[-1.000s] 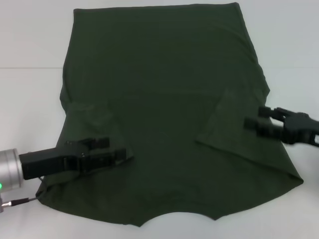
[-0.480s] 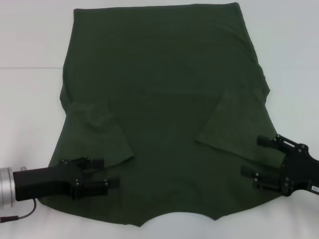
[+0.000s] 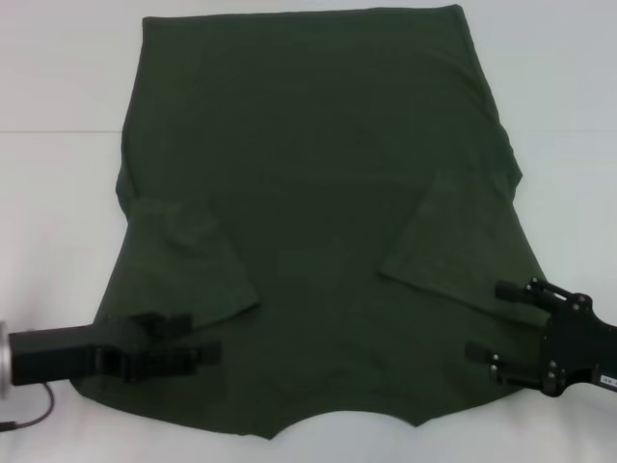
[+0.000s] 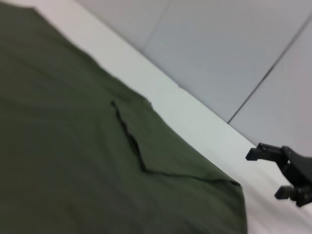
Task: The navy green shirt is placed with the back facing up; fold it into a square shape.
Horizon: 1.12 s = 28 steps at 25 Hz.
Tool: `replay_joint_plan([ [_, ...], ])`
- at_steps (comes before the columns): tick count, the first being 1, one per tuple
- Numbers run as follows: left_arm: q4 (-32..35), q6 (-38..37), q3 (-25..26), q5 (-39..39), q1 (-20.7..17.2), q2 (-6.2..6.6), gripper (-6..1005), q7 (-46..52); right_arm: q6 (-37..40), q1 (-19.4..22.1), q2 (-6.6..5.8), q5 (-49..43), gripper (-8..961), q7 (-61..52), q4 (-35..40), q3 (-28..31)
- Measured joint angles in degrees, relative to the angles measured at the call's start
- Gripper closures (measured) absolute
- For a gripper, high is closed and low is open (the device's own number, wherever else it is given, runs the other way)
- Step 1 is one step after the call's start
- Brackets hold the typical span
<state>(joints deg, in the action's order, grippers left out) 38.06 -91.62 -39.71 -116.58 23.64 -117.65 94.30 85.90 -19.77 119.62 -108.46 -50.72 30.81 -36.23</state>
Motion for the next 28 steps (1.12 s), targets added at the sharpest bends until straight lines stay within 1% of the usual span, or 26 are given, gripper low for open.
replay_joint_plan([
  [1,1.24,-0.89,0.07,-0.54,-0.06,0.31,112,3.46,0.18,-0.09,0.00,-0.35,37,-0.05,0.05,0.00],
  [4,5.92,-2.69,0.37,-3.23,0.12,2.09,112,18.30,0.33,-0.33,-0.03,-1.40,37,-0.31,0.18,0.02],
  [8,11.95,-5.55,0.66,-10.10,1.43,4.59,112,36.37,0.35,-0.60,-0.16,-2.19,38,-0.35,0.22,0.03],
  [10,14.17,-6.91,1.46,-13.72,2.25,5.25,112,43.33,0.36,-0.65,-0.20,-2.27,37,-0.35,0.22,0.03],
  [12,15.84,-7.74,2.42,-17.50,3.11,5.63,112,48.28,0.42,-0.69,-0.20,-2.28,37,-0.35,0.22,0.02],
  [13,16.34,-7.78,2.70,-19.34,3.53,5.76,112,49.87,0.42,-0.71,-0.19,-2.28,37,-0.35,0.22,0.01],
  [14,16.34,-7.78,2.70,-19.34,3.53,5.76,112,49.87,0.43,-0.78,-0.16,-2.28,37,-0.35,0.22,-0.05],
  [15,16.51,-6.57,2.67,-23.63,4.56,5.73,112,52.00,0.44,-0.83,-0.14,-2.29,37,-0.35,0.22,-0.18],
  [20,15.24,-3.72,2.24,-29.45,6.42,4.84,112,53.32,0.10,-1.22,-0.09,-2.28,37,-0.41,0.22,-0.75],
  [24,14.55,-1.75,2.19,-31.74,7.16,4.10,112,53.60,0.06,-1.40,-0.01,-2.29,37,-0.42,0.22,-0.80],
  [28,12.92,-0.64,2.17,-31.83,7.51,4.04,112,53.49,0.06,-1.42,0.00,-2.28,36,-0.43,0.21,-1.24],
])
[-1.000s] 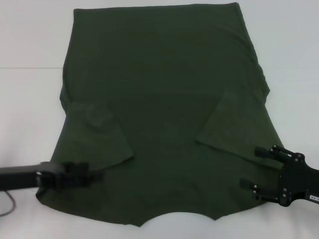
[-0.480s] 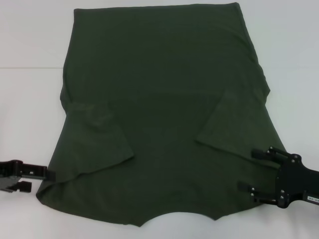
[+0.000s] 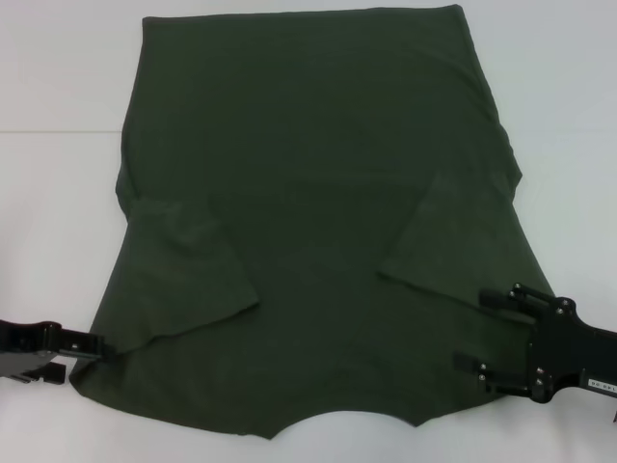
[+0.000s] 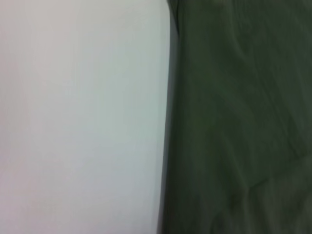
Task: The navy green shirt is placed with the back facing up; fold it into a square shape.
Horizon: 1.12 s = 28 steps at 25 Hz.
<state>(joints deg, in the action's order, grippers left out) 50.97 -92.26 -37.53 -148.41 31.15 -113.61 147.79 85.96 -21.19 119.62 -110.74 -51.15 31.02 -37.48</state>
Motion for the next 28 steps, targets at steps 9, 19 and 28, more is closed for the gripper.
replay_joint_plan([
  [9,-1.37,2.16,0.00,-0.08,-0.08,0.03,112,-0.60,0.01,0.01,0.00,-0.13,36,0.00,-0.09,-0.25],
  [19,-3.46,3.95,0.00,-0.12,-0.06,0.06,111,-1.70,-0.01,0.01,0.00,-0.18,38,-0.01,-0.07,-1.03],
  [28,-3.68,4.18,0.00,-0.01,0.32,-0.14,112,-1.76,-0.01,0.01,0.00,-0.18,37,-0.09,0.01,-1.01],
])
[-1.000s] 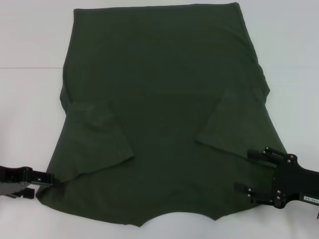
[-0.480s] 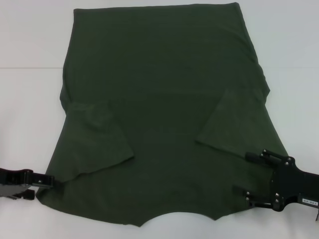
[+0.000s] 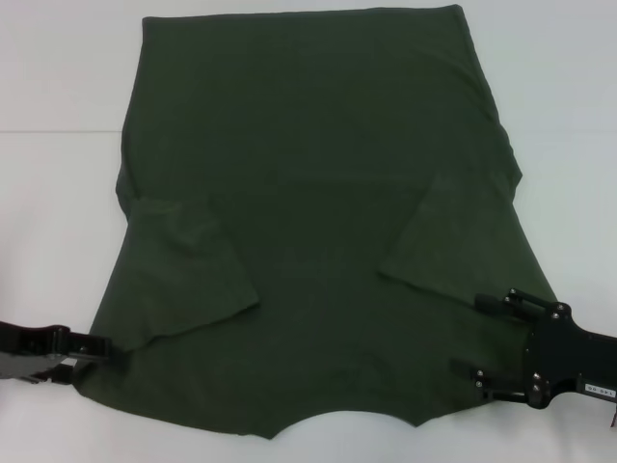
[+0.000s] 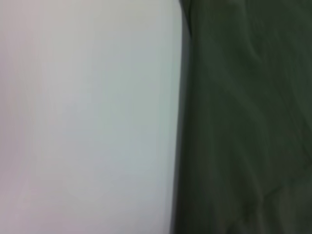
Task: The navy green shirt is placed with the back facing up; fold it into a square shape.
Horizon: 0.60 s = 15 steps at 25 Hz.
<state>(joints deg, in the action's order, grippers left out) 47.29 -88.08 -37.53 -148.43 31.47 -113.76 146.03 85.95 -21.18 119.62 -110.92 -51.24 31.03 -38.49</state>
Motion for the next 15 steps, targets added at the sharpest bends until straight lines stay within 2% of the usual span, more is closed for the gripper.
replay_joint_plan([
  [10,-0.01,-0.69,0.00,0.33,1.74,-1.60,118,-0.34,-0.11,0.00,0.00,0.00,36,0.00,-0.05,0.00],
  [15,-0.01,-0.71,0.00,0.01,2.20,-1.82,124,-0.40,-0.11,0.00,0.00,0.00,36,0.00,-0.18,0.00],
])
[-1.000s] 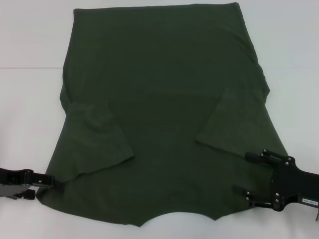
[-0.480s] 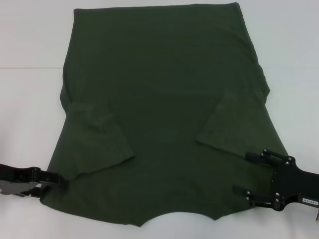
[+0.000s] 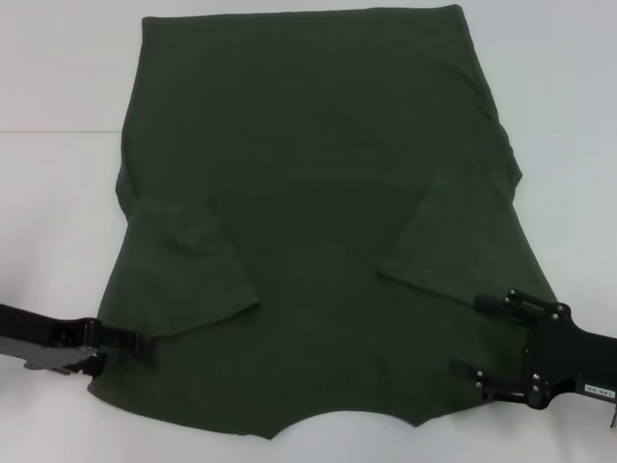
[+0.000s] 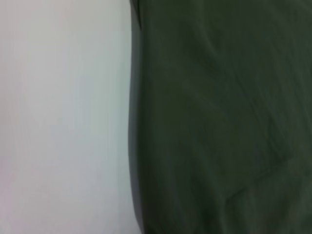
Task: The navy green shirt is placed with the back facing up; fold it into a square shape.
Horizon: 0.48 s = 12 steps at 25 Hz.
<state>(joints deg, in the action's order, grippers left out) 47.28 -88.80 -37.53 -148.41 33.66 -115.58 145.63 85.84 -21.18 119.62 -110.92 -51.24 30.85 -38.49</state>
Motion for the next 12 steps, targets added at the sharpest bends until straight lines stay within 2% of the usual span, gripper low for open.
replay_joint_plan([
  [8,0.00,0.10,-0.96,-0.10,0.09,-0.10,133,-0.08,0.01,0.00,0.04,0.00,37,0.00,-0.07,0.06],
  [12,0.02,-0.12,-1.05,0.35,0.22,-0.36,191,-0.09,0.03,0.00,0.08,0.00,37,0.00,-0.09,0.00],
])
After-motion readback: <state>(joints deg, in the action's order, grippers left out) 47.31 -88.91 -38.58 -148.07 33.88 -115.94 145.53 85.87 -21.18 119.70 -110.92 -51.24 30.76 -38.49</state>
